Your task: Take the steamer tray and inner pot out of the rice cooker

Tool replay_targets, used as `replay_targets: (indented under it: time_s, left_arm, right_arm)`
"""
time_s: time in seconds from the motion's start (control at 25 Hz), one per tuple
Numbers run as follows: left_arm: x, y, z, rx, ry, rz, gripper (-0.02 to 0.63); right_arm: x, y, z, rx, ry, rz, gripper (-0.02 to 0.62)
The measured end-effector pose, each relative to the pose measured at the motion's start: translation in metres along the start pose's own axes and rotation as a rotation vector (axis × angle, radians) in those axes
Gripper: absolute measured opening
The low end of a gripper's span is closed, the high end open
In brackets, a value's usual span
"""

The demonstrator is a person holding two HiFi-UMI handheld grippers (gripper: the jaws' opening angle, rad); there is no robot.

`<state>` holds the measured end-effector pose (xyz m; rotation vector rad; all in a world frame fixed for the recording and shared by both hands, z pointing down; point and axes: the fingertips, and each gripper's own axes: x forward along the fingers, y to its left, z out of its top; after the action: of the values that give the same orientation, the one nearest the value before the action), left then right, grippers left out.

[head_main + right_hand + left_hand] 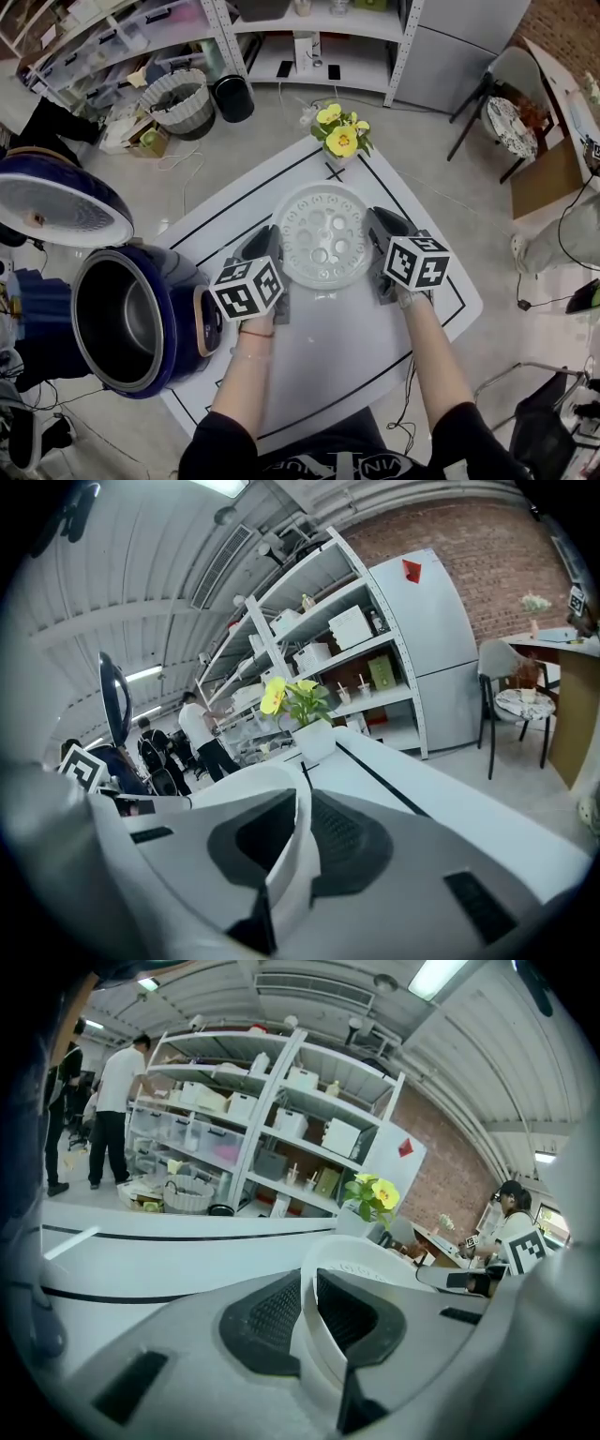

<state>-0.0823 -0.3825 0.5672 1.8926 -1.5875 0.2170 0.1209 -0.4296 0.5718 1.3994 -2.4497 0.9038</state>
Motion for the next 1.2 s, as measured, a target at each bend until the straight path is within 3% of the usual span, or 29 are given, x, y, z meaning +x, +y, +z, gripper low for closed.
replay_targets:
  time_s: [0.24, 0.36, 0.72, 1.2]
  left_arm:
    - [0.003, -0.001, 0.000, 0.042, 0.013, -0.016, 0.049]
    - [0.002, -0.005, 0.003, 0.076, -0.009, -0.023, 0.063]
    - [-0.025, -0.034, 0.019, 0.222, -0.086, -0.043, 0.100]
    - [-0.099, -0.070, 0.040, 0.260, -0.180, -0.084, 0.100]
  right_arm:
    - [0.001, 0.006, -0.003, -0.086, 0.033, 0.027, 0.071]
    - [-0.002, 0.008, 0.000, -0.159, 0.029, 0.023, 0.121]
    - [-0.031, 0.046, 0.024, -0.393, -0.026, 0.065, 0.152]
    - [-0.080, 0.124, 0.049, -0.453, -0.088, 0.215, 0.152]
